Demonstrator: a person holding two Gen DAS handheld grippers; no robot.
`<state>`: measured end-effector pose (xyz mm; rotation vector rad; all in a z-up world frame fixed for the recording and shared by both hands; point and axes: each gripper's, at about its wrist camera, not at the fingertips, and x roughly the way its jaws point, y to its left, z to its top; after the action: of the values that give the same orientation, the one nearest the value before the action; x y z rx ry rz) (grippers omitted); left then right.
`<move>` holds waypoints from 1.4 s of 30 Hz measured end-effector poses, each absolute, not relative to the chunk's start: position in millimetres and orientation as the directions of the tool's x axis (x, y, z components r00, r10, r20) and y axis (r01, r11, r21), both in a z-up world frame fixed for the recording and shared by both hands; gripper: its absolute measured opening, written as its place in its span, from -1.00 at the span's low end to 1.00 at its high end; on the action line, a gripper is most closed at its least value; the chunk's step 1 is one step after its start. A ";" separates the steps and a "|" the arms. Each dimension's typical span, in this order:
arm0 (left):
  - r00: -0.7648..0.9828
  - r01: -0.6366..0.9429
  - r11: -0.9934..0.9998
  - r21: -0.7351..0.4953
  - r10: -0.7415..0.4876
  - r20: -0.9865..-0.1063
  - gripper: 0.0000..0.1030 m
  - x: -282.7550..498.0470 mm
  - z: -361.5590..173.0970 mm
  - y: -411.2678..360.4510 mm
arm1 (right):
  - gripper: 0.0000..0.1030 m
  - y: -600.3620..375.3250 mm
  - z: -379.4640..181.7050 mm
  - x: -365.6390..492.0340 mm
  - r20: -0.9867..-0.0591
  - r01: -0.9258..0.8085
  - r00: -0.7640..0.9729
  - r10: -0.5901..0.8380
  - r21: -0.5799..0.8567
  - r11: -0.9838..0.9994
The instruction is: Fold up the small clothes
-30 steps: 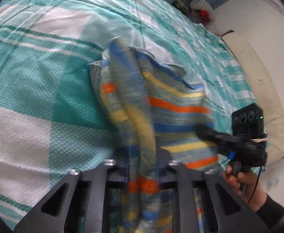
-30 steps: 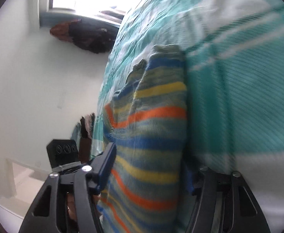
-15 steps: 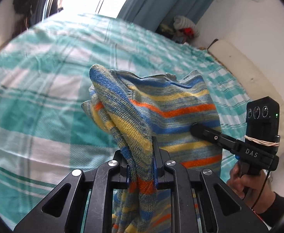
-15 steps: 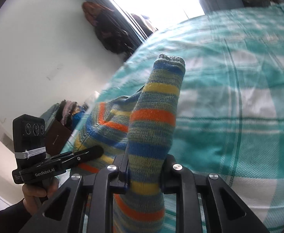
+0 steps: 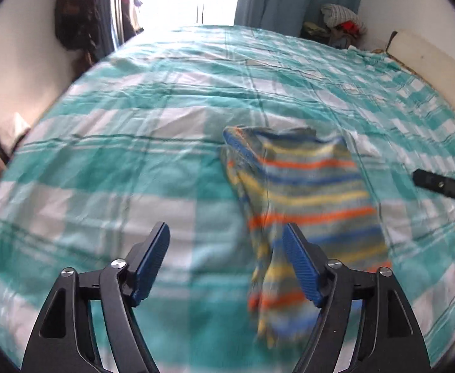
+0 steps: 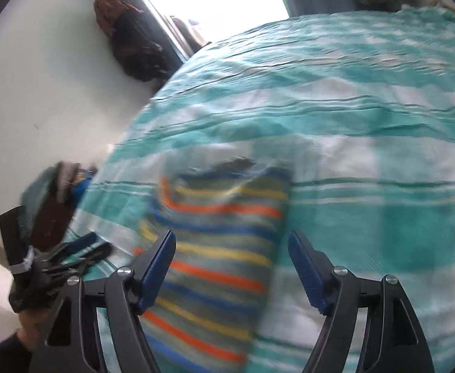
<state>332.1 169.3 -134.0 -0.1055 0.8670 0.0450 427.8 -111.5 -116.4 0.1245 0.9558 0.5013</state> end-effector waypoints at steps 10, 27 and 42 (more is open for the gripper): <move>0.665 -0.149 0.982 0.118 0.187 -0.723 0.94 191.8 -82.2 117.8 | 0.82 -111.2 -71.3 265.9 -0.792 -0.382 0.534 0.295 0.084 0.920; 0.597 -0.248 0.963 0.106 0.239 -0.766 0.96 89.5 -17.0 101.5 | 0.90 -95.5 -2.4 122.7 -0.743 -0.355 0.621 0.251 0.019 0.935; 0.583 -0.265 0.964 0.034 0.188 -0.791 0.96 71.1 5.2 111.3 | 0.99 -74.1 23.8 95.7 -0.766 -0.395 0.595 0.243 -0.015 0.919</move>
<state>71.1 111.3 5.2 -0.0912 0.9112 0.2650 95.7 -74.1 23.8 -0.1912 0.8579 0.3730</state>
